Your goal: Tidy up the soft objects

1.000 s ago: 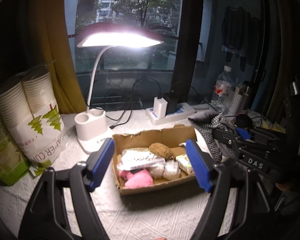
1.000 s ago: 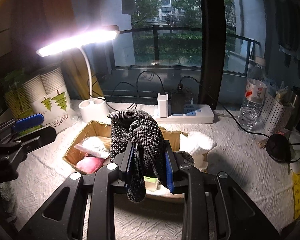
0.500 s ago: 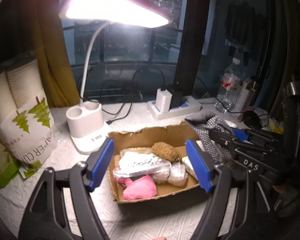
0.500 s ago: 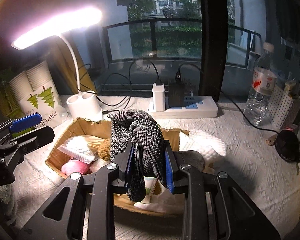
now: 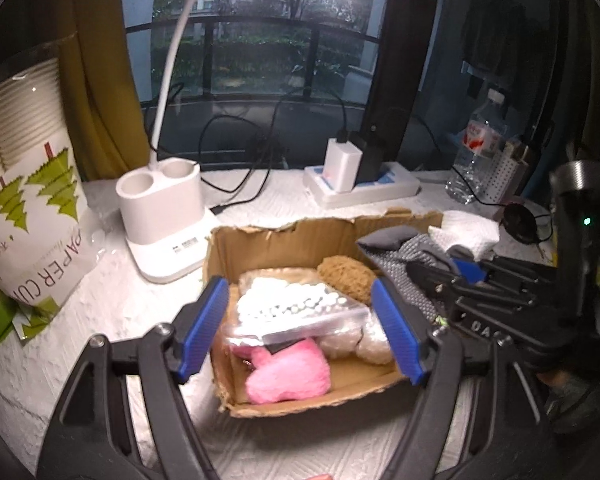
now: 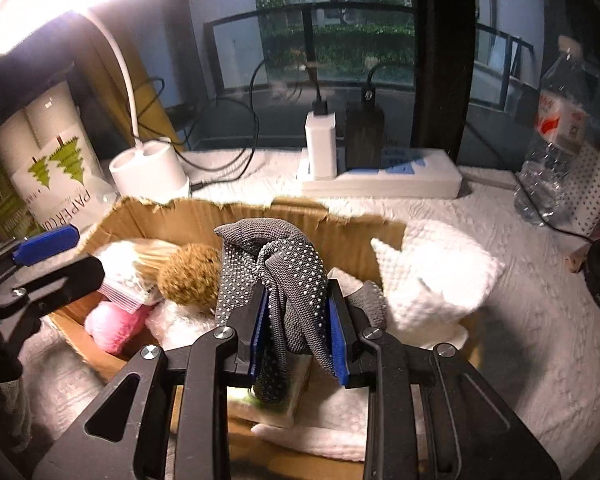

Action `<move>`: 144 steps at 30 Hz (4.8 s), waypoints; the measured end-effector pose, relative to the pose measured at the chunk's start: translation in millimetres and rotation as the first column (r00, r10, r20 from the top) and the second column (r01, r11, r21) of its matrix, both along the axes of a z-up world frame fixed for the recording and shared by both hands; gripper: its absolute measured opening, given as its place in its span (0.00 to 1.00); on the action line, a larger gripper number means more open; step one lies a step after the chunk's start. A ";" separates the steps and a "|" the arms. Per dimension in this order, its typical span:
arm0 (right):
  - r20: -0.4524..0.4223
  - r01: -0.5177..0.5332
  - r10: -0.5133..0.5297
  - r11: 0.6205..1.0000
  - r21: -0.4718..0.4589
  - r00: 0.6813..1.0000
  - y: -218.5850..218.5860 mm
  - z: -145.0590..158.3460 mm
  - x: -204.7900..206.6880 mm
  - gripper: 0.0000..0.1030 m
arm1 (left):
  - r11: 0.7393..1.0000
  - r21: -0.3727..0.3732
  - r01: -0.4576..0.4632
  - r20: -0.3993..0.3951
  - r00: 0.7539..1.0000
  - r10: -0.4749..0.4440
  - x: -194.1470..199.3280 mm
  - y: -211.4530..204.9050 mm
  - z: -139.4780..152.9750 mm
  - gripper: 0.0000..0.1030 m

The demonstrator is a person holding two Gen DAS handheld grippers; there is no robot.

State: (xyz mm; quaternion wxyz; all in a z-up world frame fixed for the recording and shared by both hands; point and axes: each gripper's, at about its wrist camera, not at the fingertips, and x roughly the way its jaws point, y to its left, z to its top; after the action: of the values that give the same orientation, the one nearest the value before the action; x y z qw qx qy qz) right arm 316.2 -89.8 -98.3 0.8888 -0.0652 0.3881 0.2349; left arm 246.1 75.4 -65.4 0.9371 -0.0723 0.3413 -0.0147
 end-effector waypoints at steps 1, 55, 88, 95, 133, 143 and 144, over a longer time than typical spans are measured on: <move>-0.006 0.003 -0.003 1.000 -0.006 1.000 1.1 -3.6 1.3 0.28 | 1.000 -0.002 0.001 -0.003 1.000 -0.001 0.8 0.1 -1.7 0.73; 0.100 0.086 -0.087 0.996 0.014 0.991 -42.9 56.3 -124.5 0.68 | 0.999 0.050 0.021 0.079 0.997 -0.025 -112.2 -34.8 40.5 0.76; 0.409 0.126 -0.150 0.988 0.086 0.900 -80.1 178.7 -242.0 0.91 | 0.986 0.144 -0.087 0.341 0.940 0.033 -206.8 -60.2 144.3 1.00; 0.433 0.132 -0.162 0.986 0.097 0.887 -85.5 189.3 -254.4 0.91 | 0.983 0.157 -0.094 0.363 0.931 0.031 -216.0 -61.8 156.3 1.00; 0.444 0.132 -0.159 0.987 0.090 0.882 -85.5 195.1 -261.4 0.91 | 0.983 0.155 -0.099 0.380 0.925 0.033 -222.6 -57.8 161.5 1.00; 0.442 0.137 -0.163 0.987 0.090 0.882 -88.0 194.2 -261.0 0.91 | 0.984 0.153 -0.096 0.379 0.925 0.031 -222.4 -59.9 160.7 1.00; 0.441 0.137 -0.163 0.986 0.090 0.883 -88.4 194.1 -261.0 0.91 | 0.984 0.153 -0.095 0.379 0.925 0.030 -222.4 -61.4 160.4 1.00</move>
State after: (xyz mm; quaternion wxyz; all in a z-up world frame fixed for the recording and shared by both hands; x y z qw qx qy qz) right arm 55.2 -178.2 95.8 0.9711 -0.0621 0.1707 0.1552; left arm 23.8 14.0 95.0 0.9877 0.0005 0.1534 0.0305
